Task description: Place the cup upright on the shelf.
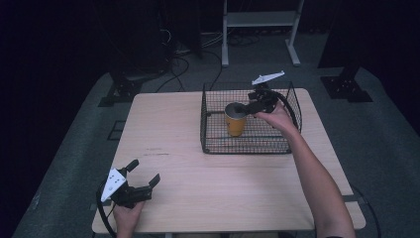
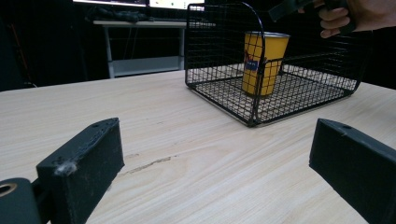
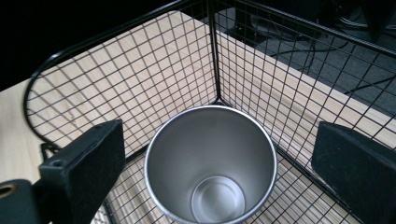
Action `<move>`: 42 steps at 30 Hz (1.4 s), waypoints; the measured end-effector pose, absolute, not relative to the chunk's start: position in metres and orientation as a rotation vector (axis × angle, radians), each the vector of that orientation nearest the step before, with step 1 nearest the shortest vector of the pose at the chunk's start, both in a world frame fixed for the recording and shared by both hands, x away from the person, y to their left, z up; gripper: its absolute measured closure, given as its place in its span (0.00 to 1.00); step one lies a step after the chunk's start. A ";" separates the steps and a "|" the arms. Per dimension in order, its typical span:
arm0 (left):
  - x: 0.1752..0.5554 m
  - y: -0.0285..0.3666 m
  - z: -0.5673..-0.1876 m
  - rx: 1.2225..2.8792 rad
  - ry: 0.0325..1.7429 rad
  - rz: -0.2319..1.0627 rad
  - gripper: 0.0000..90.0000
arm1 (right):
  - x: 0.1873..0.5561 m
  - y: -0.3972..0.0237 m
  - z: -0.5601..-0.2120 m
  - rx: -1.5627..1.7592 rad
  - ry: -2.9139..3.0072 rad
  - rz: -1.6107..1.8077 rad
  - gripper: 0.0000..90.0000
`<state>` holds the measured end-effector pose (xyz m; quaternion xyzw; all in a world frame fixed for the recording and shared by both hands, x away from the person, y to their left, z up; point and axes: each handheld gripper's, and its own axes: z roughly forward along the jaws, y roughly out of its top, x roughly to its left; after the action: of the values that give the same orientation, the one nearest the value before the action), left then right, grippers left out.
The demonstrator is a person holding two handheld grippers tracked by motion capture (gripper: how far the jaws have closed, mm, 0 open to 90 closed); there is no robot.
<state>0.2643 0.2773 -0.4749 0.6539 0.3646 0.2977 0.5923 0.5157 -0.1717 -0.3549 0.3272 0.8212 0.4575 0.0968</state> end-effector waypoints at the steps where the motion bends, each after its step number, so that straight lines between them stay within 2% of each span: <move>1: 0.264 0.277 -0.475 1.519 0.849 0.690 0.03 | 0.514 -0.172 -0.354 0.967 2.434 1.358 0.03; 13: 0.264 0.276 -0.475 1.526 0.839 0.693 0.03 | 0.492 -0.175 -0.338 0.919 2.431 1.409 0.03; 42: 0.263 0.275 -0.475 1.533 0.838 0.698 0.03 | 0.447 -0.198 -0.345 0.886 2.492 1.431 0.03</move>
<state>0.2633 0.2755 -0.4748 0.6582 0.3598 0.2998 0.5895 0.4473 -0.1976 -0.3447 0.2939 0.8268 0.4748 0.0675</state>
